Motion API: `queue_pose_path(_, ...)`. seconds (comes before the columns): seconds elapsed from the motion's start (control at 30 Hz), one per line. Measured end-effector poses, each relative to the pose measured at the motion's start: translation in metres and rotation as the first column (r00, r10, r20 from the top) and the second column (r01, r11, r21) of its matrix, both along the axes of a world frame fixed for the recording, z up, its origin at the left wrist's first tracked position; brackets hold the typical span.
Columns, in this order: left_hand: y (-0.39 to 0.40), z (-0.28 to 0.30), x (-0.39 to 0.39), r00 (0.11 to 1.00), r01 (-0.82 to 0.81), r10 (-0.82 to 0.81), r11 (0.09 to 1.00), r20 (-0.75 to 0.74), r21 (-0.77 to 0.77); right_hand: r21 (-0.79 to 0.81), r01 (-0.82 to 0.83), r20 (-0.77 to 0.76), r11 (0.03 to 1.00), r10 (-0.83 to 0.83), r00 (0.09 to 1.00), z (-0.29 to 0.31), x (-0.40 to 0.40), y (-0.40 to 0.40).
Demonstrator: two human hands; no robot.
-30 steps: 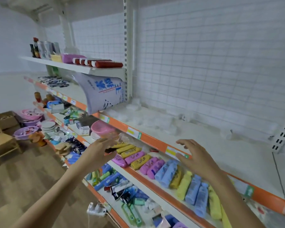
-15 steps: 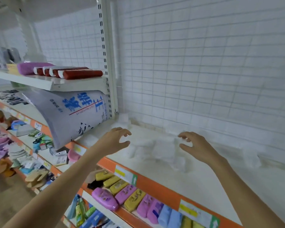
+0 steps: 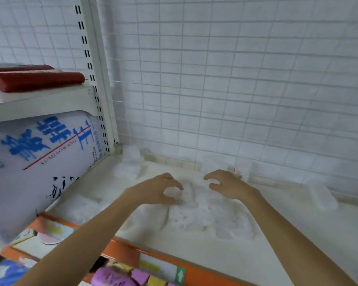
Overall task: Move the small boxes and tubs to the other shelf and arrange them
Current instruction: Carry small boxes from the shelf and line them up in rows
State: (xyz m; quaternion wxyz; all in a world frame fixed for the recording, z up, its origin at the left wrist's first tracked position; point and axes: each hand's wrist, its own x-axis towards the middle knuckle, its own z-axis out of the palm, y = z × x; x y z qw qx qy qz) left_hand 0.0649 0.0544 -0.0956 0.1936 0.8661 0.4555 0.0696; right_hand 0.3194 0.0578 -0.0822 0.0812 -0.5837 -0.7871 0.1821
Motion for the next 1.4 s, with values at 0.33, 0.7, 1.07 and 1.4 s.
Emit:
queue_pose_path(0.33, 0.056, -0.012, -0.037, 0.982, 0.185, -0.183, 0.981, -0.034, 0.063, -0.020, 0.213, 0.157, 0.977, -0.208, 0.965, 0.007, -0.038, 0.008)
queue_pose_path(0.7, 0.082, -0.034, -0.080, 0.958, 0.257, -0.277, 0.945, 0.076, 0.203, -0.084, 0.382, -0.017, 0.920, -0.384, 0.923, -0.009, -0.083, 0.009)
queue_pose_path(1.07, 0.087, -0.008, -0.114, 0.915, 0.041, -0.033, 0.999, 0.403, -0.011, -0.188, 0.460, -0.429, 0.868, -0.493, 0.757, 0.007, -0.092, 0.004)
queue_pose_path(1.4, 0.078, -0.005, -0.109, 0.935, 0.025, 0.004, 0.997, 0.355, -0.077, -0.153, 0.461, -0.329, 0.874, -0.485, 0.810, 0.002, -0.100, 0.010)
